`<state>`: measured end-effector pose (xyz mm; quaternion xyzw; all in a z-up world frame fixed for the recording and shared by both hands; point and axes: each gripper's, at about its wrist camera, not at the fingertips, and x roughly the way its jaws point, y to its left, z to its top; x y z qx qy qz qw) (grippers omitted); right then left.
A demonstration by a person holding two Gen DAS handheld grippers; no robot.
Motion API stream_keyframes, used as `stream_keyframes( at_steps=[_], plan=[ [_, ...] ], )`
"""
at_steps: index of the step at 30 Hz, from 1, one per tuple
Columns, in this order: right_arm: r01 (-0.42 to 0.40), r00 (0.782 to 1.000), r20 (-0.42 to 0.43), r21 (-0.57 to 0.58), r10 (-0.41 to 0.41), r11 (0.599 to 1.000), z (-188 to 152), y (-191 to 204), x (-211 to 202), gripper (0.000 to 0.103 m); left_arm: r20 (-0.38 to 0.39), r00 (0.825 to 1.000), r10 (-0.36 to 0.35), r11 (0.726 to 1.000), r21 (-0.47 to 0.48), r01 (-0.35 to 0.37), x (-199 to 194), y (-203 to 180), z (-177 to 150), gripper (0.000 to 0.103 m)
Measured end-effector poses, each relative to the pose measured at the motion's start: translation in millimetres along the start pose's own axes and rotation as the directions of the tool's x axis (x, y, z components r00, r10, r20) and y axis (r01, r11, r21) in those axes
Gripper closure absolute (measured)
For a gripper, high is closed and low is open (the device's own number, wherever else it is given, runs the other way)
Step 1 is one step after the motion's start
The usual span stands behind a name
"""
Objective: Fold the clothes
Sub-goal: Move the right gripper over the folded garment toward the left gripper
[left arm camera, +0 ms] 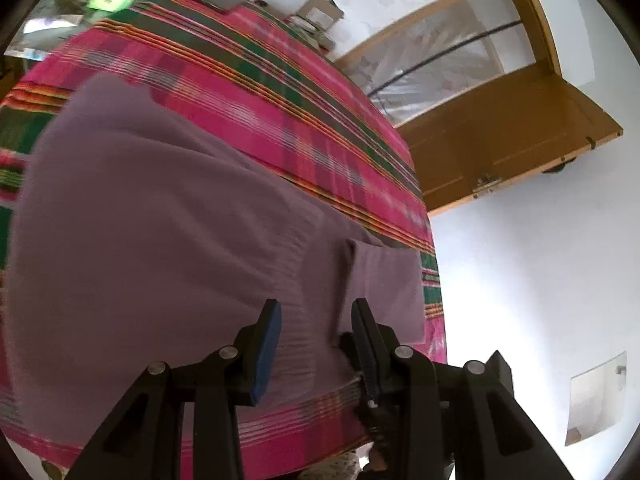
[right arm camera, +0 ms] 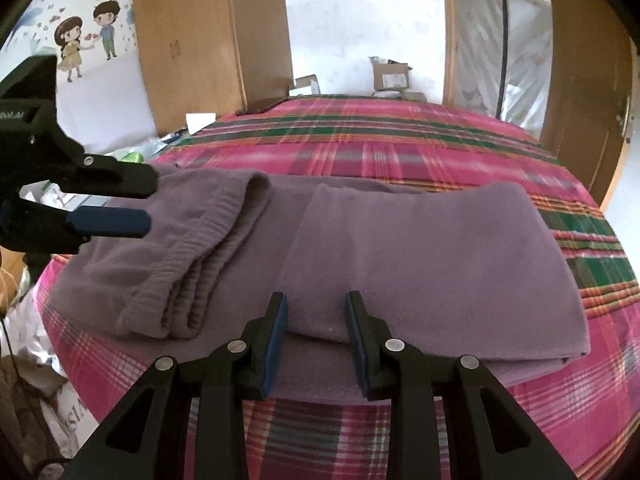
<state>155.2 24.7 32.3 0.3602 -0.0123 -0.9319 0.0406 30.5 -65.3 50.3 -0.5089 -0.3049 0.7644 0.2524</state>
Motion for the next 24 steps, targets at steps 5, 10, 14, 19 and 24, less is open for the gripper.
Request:
stream_keyframes(
  at_steps=[5,10,14,19,24],
  plan=[
    [-0.033,0.999,0.039,0.022,0.032,0.999,5,3,-19,0.072,0.04,0.999,0.025,0.999,-0.041,-0.023,-21,25,0,0.066],
    [-0.113,0.991,0.068,-0.065,0.118,0.991,4,31,-30,0.072,0.082,0.995,0.055,0.995,-0.088,-0.048,-42,50,-2,0.066],
    [-0.17,0.979,0.09,-0.139,0.183,0.976,4,54,-35,0.072,0.139,0.986,0.097,0.988,-0.136,-0.078,-61,72,-5,0.066],
    [-0.238,0.965,0.061,-0.215,0.257,0.947,2,83,-28,0.072,0.162,0.978,0.13,0.978,-0.184,-0.1,-76,97,-10,0.066],
    [-0.277,0.957,0.01,-0.261,0.289,0.925,1,104,-11,0.068,0.163,0.977,0.136,0.971,-0.216,-0.099,-86,117,-14,0.066]
  ],
)
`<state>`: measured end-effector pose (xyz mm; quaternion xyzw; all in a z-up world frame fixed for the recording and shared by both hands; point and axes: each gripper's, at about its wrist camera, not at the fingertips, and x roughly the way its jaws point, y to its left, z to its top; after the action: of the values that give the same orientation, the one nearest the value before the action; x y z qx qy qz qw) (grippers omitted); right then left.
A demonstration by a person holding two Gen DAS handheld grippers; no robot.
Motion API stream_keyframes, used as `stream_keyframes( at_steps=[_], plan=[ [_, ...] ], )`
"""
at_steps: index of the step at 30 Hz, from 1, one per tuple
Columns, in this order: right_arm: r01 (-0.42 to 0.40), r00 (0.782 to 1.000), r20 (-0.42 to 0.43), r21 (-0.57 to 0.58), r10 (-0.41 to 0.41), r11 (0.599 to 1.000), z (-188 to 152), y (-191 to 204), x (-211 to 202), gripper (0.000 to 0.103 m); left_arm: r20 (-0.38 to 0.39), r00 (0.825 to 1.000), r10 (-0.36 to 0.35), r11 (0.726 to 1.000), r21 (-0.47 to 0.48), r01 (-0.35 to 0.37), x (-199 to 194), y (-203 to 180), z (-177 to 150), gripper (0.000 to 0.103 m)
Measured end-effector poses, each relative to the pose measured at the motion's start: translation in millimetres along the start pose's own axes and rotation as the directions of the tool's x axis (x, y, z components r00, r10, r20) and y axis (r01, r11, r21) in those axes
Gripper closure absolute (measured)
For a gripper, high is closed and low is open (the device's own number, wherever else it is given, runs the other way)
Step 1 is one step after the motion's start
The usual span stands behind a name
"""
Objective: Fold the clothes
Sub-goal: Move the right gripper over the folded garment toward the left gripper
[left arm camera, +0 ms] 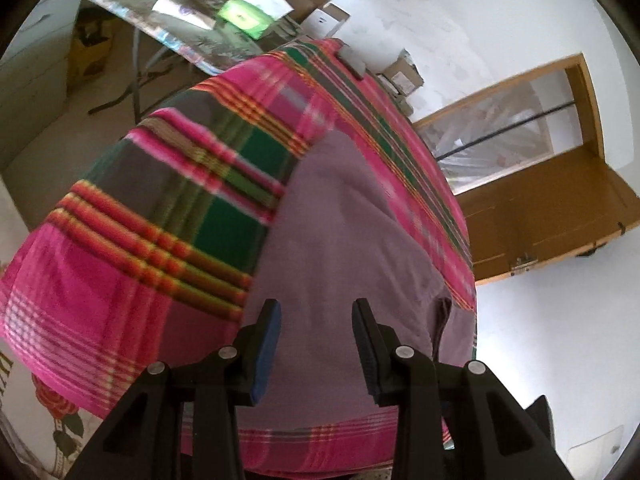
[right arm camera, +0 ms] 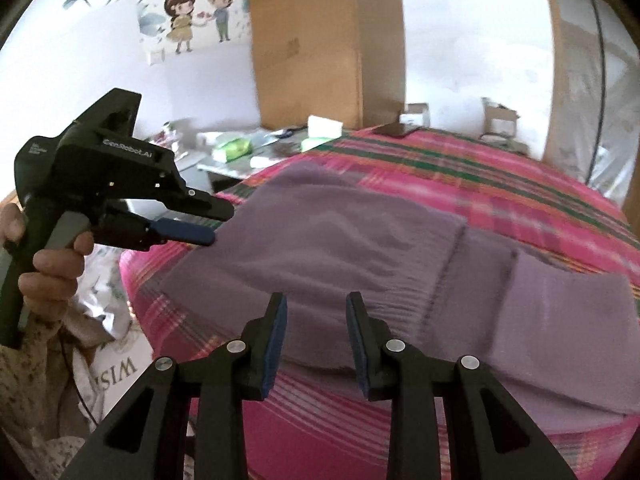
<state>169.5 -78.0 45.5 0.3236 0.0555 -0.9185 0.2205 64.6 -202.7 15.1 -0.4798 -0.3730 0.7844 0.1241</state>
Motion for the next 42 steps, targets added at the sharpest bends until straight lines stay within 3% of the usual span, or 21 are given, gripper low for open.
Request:
stream_keyframes(
  at_steps=[7,10,16,26,28,30,37,42],
  plan=[
    [0.004,0.998,-0.063,-0.035,-0.006,0.999,-2,6,14,0.065,-0.002,1.0,0.014,0.999,-0.03,-0.014,-5,17,3,0.065],
    [0.014,0.998,-0.067,-0.041,-0.016,0.999,-1,9,12,0.065,-0.044,0.999,-0.017,0.999,-0.045,0.015,-2,23,4,0.065],
    [-0.052,0.999,-0.01,-0.088,0.052,0.995,9,28,2,0.065,-0.104,0.99,-0.095,0.993,-0.079,0.087,4,33,6,0.065],
    [-0.147,0.989,-0.018,-0.191,0.146,0.97,12,62,18,0.063,-0.172,0.948,-0.268,0.959,-0.143,0.245,4,37,15,0.065],
    [-0.157,0.987,-0.006,-0.216,0.16,0.964,11,68,19,0.038,-0.173,0.944,-0.281,0.956,-0.137,0.26,1,34,17,0.065],
    [-0.163,0.985,0.007,-0.241,0.17,0.957,11,75,19,0.034,-0.175,0.94,-0.294,0.952,-0.138,0.273,0,30,18,0.065],
    [-0.07,0.997,0.012,-0.334,0.078,0.94,13,100,38,0.034,-0.183,0.934,-0.306,0.947,-0.156,0.28,-1,33,19,0.065],
    [0.002,1.0,-0.007,-0.319,-0.004,0.948,18,103,57,0.034,-0.188,0.928,-0.32,0.941,-0.181,0.288,-1,43,20,0.065]
  ],
)
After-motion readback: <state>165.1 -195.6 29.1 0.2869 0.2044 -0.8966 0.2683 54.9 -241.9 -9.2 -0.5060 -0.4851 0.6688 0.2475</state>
